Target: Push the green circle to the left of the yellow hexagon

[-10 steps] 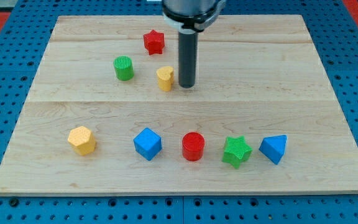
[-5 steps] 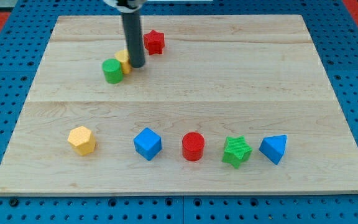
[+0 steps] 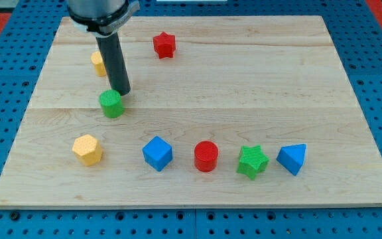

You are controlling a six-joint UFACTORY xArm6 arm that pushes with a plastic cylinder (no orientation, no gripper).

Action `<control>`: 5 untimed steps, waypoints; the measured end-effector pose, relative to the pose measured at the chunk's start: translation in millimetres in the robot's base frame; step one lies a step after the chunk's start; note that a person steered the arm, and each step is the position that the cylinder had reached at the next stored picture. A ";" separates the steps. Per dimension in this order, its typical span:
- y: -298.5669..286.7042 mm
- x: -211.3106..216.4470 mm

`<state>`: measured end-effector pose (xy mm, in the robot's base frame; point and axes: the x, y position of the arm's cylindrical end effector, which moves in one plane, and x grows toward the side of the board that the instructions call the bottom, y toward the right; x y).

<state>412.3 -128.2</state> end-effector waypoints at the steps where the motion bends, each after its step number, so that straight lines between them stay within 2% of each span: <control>1: 28.3 23.2; 2: 20.3 33.0; 5: -62.5 31.7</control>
<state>444.0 -190.8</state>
